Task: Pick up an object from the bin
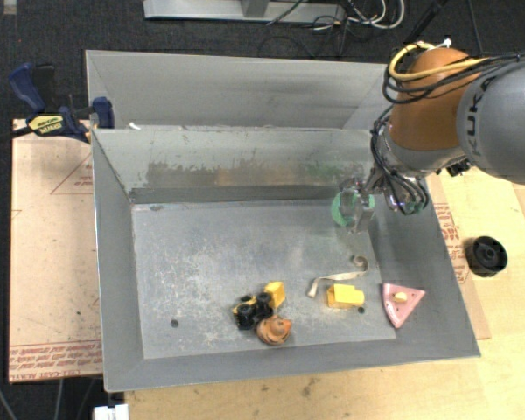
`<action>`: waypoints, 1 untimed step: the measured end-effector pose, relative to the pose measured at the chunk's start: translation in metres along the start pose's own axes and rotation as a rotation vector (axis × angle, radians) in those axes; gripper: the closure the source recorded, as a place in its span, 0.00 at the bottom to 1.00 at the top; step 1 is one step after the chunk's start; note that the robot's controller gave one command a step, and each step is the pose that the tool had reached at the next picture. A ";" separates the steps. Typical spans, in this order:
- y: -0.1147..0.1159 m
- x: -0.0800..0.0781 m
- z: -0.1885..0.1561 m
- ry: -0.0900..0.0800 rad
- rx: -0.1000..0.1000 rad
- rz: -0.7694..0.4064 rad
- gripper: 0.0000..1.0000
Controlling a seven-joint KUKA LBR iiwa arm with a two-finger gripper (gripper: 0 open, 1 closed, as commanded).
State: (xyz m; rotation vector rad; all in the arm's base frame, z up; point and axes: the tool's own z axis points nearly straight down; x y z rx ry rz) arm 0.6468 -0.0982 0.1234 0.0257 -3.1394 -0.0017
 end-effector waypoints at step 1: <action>0.018 0.013 -0.048 0.004 -0.001 -0.005 1.00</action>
Offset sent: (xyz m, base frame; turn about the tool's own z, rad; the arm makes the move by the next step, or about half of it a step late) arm -0.0039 0.0132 0.0710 0.0741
